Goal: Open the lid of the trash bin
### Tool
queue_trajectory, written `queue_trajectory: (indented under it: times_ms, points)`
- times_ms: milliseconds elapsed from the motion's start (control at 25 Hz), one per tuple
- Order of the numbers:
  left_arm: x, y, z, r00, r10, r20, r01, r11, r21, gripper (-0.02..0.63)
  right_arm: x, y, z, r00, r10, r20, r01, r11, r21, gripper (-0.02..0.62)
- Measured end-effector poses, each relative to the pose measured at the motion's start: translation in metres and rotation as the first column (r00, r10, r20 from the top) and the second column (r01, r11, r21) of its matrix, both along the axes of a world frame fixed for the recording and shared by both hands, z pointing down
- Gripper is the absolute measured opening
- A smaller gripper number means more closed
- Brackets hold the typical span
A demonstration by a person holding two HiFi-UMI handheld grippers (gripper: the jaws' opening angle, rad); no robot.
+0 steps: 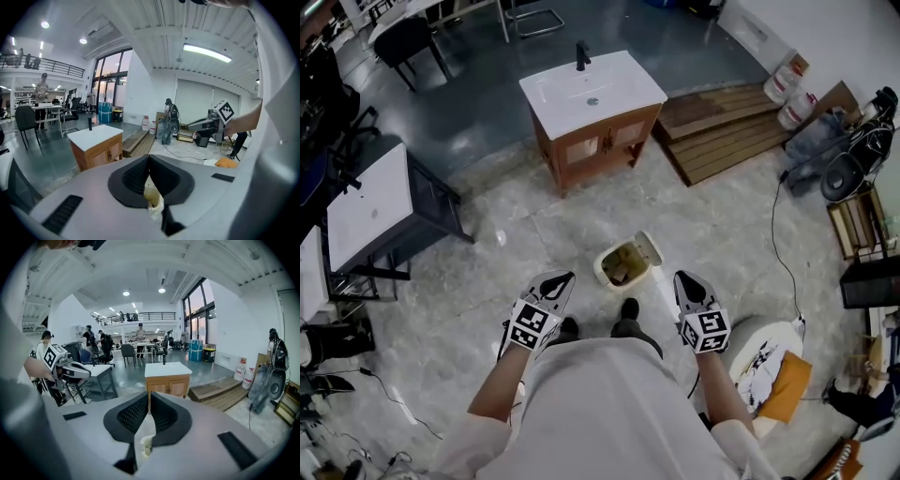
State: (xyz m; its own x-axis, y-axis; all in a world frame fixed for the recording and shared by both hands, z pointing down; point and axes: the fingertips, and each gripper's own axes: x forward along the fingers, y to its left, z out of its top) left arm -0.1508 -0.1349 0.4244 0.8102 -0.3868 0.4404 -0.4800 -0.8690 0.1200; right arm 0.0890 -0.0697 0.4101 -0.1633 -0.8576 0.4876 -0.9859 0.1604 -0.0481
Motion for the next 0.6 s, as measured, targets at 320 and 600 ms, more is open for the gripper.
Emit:
queue_trajectory:
  times_ms: [320,600]
  points:
    - [-0.035,0.005,-0.007,0.995,0.094,-0.03,-0.093,0.995,0.023,0.018,-0.029,0.033,-0.021,0.991,0.13,-0.031,-0.129,0.991,0.04,0.035]
    - [-0.03,0.016,-0.021,0.984,0.166,-0.06,-0.165,0.986,0.029,0.018,-0.038,0.073,-0.034,0.976,0.212,-0.055,-0.21,0.977,0.041,0.035]
